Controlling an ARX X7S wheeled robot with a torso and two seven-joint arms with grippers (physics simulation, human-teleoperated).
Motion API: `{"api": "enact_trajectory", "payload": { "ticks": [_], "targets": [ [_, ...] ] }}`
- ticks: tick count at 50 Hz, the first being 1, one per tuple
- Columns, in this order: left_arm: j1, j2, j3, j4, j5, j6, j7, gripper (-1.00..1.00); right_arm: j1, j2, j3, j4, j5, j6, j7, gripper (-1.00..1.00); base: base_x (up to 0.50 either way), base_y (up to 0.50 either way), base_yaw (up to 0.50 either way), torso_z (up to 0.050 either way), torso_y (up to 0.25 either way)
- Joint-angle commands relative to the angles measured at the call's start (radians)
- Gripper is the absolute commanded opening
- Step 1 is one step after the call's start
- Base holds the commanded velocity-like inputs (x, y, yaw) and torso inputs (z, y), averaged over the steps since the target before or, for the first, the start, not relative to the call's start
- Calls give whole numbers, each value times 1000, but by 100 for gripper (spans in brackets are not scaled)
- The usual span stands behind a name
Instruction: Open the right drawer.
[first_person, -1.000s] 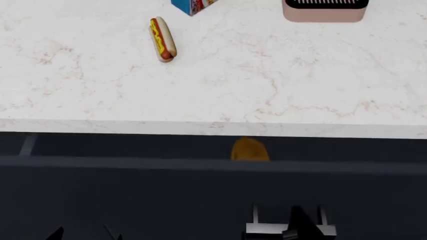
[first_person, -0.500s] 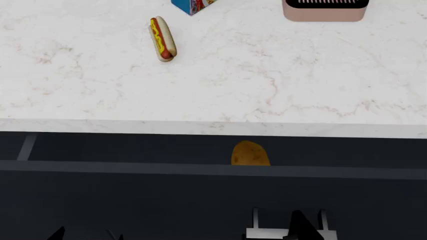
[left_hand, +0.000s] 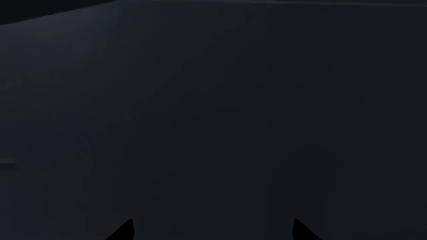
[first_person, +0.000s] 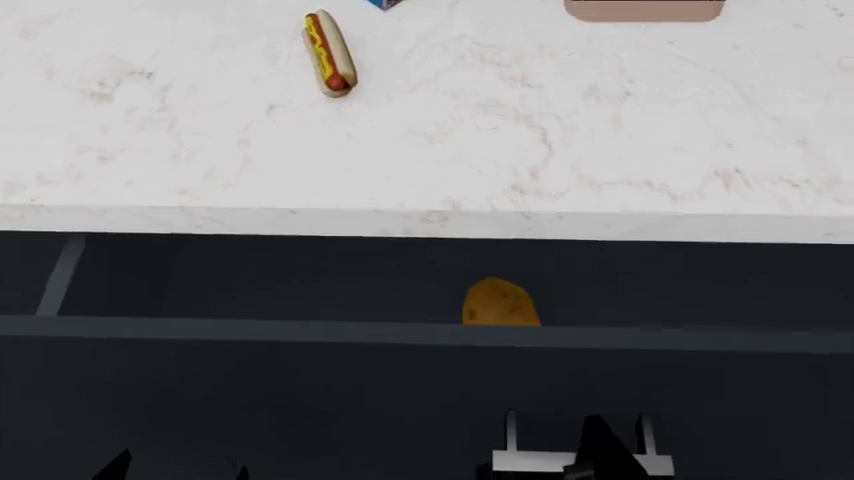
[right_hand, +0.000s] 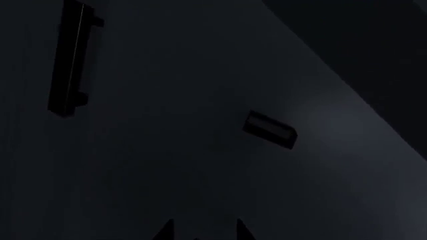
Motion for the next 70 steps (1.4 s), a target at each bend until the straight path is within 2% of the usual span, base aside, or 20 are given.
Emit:
{"api": "enact_trajectory", "payload": {
  "ticks": [1,70],
  "targets": [
    [0,-1,2,-2,-4,4,0,100,0,10,-13,-21,-82,-5,9,-100,-250,0,0,0,0],
    [-5,-10,13,-1,-15,0,-16,100,-2,5,-6,-6,-77,-30,26,-100,-217,0,0,0,0]
  ]
}}
